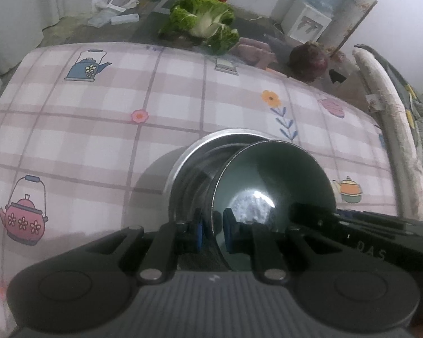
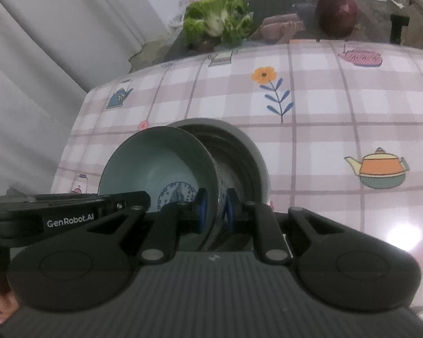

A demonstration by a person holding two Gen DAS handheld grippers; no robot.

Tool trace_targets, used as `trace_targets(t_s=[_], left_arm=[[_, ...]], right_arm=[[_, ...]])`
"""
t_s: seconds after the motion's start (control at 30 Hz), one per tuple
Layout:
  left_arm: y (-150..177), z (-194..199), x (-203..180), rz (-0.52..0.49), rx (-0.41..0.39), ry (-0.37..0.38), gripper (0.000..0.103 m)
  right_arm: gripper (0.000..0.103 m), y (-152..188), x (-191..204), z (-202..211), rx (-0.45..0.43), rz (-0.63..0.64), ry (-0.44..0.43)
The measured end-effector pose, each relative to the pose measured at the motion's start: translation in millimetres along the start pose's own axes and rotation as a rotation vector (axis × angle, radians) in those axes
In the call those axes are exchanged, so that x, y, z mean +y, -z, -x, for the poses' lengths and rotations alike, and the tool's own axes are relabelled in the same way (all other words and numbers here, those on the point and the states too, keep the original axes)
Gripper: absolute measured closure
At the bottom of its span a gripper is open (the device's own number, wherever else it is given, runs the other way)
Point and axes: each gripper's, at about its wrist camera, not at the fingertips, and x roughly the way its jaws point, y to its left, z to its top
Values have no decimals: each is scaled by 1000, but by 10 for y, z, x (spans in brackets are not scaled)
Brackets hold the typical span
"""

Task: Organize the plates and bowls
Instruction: 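Lower the green bowl into the steel bowl and open both grippers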

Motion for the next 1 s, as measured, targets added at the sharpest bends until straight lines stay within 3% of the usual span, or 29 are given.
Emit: trace_targets(t_s=[0.63, 0.73, 1.0], left_arm=[[11, -170, 47, -15, 17, -3, 88], [7, -150, 45, -10, 13, 1, 84], [1, 63, 22, -16, -41, 6, 57]], right_arm=[[87, 18, -51, -283, 17, 11, 15], [85, 22, -35, -279, 17, 21, 21], [60, 16, -5, -132, -29, -1, -18]])
